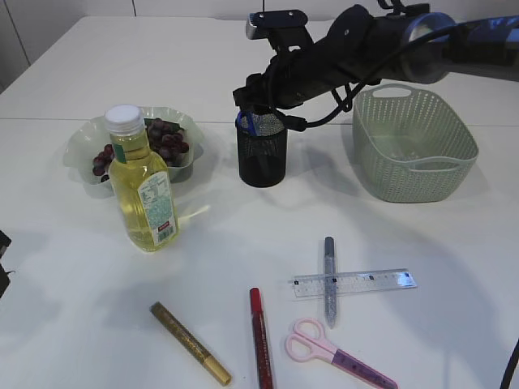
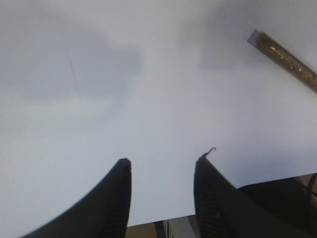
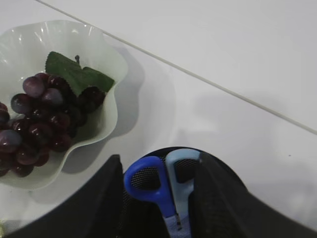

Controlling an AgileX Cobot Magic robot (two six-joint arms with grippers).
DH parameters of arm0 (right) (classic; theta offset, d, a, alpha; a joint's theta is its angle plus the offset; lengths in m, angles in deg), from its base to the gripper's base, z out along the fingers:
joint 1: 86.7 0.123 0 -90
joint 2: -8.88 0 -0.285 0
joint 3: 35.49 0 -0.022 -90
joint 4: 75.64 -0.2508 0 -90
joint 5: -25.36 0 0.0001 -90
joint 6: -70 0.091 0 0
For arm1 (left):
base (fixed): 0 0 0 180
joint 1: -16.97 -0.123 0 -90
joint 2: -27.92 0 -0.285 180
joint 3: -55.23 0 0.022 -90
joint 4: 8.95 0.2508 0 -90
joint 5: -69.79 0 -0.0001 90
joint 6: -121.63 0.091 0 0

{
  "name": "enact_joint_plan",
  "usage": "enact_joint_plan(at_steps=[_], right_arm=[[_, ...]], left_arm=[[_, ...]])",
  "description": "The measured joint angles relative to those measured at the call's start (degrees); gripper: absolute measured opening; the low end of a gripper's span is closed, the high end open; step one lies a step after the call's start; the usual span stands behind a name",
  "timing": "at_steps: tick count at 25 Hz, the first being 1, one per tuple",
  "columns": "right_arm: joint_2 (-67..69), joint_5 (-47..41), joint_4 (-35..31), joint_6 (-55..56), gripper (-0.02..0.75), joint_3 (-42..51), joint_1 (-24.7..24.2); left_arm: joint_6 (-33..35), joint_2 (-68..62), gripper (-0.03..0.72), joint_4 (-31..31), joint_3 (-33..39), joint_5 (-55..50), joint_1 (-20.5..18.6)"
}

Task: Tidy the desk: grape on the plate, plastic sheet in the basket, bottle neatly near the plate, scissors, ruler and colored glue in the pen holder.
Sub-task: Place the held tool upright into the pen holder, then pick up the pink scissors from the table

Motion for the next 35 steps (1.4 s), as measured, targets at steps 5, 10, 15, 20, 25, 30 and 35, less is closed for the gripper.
enact_joint_plan(at_steps=[5,10,15,20,25,30,35], right_arm=[[-3.44,-5.53,1.98,2.67,0.382,0.09,0.0],[-11.95,-18.99,20.39,22.87,0.383,0.09,0.0],[-20.32,-33.04,34.83,34.95,0.383,0.09,0.0],[-27.23,-43.72,35.96,36.39,0.383,0.63,0.0],[-35.42,-46.8,35.86,36.94,0.383,7.47,0.0],[-41.51,-47.32,35.86,37.03,0.383,13.49,0.0],[-44.08,-47.31,35.75,37.03,0.384,14.7,0.0]], left_arm=[[0.0,0.0,0.309,0.0,0.0,-0.1,0.0],[0.0,0.0,0.309,0.0,0.0,0.06,0.0],[0.0,0.72,0.309,0.0,0.0,0.61,0.0],[0.0,1.76,0.309,0.0,0.0,0.61,0.0],[0.0,1.88,0.309,0.0,0.0,0.64,0.0],[0.0,1.88,0.309,0.0,0.0,0.64,0.0],[0.0,1.88,0.309,0.0,0.0,0.64,0.0]])
